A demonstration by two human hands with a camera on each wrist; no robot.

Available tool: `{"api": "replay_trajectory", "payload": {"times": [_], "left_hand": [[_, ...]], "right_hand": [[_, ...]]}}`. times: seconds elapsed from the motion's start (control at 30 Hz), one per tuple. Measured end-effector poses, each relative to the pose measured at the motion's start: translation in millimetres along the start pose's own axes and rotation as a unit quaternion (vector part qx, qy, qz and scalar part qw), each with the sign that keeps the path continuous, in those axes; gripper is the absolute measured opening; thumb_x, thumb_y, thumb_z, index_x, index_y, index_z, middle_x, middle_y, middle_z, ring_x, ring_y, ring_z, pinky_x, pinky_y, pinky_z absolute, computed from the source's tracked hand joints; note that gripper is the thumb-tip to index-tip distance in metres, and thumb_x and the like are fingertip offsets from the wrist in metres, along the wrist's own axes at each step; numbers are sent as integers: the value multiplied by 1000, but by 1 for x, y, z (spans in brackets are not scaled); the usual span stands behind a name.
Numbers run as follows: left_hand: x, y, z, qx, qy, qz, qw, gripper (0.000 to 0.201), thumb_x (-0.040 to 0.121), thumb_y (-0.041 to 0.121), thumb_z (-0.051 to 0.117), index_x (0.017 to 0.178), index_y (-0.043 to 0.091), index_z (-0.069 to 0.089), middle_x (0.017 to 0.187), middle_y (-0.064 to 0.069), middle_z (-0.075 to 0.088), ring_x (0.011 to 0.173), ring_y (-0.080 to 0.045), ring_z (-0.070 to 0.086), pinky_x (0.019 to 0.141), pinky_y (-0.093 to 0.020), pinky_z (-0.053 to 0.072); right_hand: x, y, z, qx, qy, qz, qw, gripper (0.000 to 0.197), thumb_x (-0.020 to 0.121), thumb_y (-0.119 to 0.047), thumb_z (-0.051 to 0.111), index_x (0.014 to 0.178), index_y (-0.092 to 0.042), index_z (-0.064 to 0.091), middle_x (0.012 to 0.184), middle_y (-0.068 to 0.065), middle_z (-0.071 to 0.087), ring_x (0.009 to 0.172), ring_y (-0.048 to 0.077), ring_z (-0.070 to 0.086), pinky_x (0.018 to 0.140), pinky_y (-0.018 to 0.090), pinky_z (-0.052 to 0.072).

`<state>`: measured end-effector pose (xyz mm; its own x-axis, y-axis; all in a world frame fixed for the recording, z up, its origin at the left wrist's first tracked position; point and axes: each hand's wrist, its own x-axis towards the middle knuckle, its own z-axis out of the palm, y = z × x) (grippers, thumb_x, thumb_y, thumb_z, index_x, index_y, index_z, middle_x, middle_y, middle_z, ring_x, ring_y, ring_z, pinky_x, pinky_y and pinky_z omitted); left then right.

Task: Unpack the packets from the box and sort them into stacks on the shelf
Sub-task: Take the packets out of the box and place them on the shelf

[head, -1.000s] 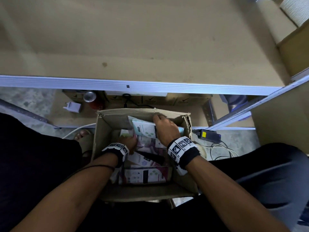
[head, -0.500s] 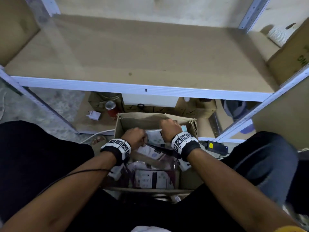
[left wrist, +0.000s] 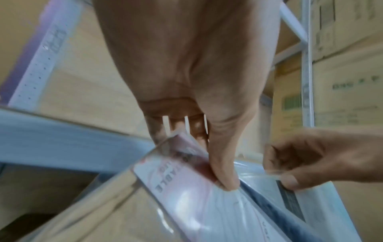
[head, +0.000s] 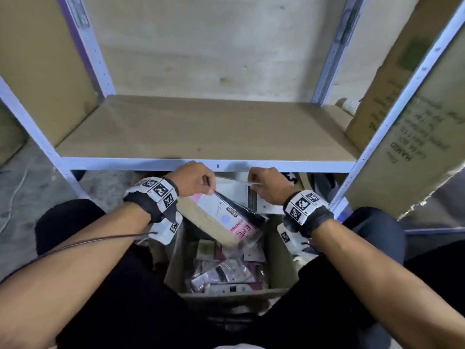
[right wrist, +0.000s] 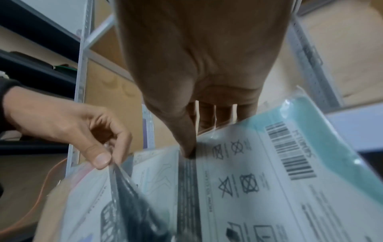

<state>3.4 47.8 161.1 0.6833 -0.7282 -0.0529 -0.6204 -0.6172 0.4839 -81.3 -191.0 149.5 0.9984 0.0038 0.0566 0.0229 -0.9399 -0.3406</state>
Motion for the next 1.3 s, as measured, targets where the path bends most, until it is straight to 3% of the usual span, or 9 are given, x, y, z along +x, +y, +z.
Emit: {"api": "replay_trajectory", "payload": {"times": [0.17,0.4,0.53,0.67,0.77,0.87,1.0,1.13,1.3], "left_hand": [[-8,0,-67,-53,54,-1,997,6,81,19,83,83,23,78,79,13,73,71,8,63,66,-1,43],[-11,-51,-128,-195,126,-68,970,11,85,22,78,96,25,77,93,15,77,93,-5,69,91,-20,49],[-11,-94,-123,-321,193,-130,918,15,94,9,67,102,21,72,104,2,72,106,-19,63,89,-23,49],[-6,-124,-110,-385,269,-221,855,30,98,9,61,128,3,65,121,-19,67,91,-24,61,79,-30,54],[2,-137,-100,-423,323,-293,794,37,99,12,60,134,-1,60,89,-16,64,68,-24,53,61,-27,48],[9,-150,-98,-458,323,-346,753,42,101,16,58,136,-6,55,103,-24,62,73,-27,50,72,-31,41],[20,-159,-107,-391,285,-397,780,46,101,24,58,132,-11,56,108,-15,54,93,-25,50,80,-31,35],[21,-162,-115,-302,177,-394,850,46,91,23,72,123,-8,63,95,-14,66,74,-22,60,64,-29,47],[33,-182,-125,-239,175,-370,881,43,81,17,83,115,-3,65,104,-22,70,90,-34,68,86,-45,56]], "right_hand": [[3,-6,-66,12,46,-13,999,13,88,-13,64,101,-14,65,100,5,71,90,24,63,77,26,46],[34,5,-109,56,109,48,991,14,92,-16,64,104,-10,65,96,2,63,84,17,55,73,23,38],[61,7,-99,115,101,113,982,18,91,-23,67,100,-8,65,89,2,59,83,19,54,72,27,41],[91,5,-78,220,41,170,960,15,93,-22,64,88,-10,58,77,8,52,65,20,49,55,29,42],[119,-3,-58,261,-1,195,946,11,95,-19,60,89,-11,56,95,12,57,89,22,55,84,38,52],[144,-20,-44,308,-9,213,927,15,92,-12,63,81,-2,59,97,21,65,95,29,65,81,40,52],[161,-40,-28,361,-42,212,907,23,86,-11,67,100,7,67,109,23,71,102,38,69,91,49,55],[174,-54,-10,326,-73,161,929,19,79,-7,75,96,-1,72,106,13,75,96,29,72,90,45,58],[206,-70,4,316,-80,128,937,12,79,-9,77,80,-13,66,106,14,74,96,31,72,86,47,59]]}}
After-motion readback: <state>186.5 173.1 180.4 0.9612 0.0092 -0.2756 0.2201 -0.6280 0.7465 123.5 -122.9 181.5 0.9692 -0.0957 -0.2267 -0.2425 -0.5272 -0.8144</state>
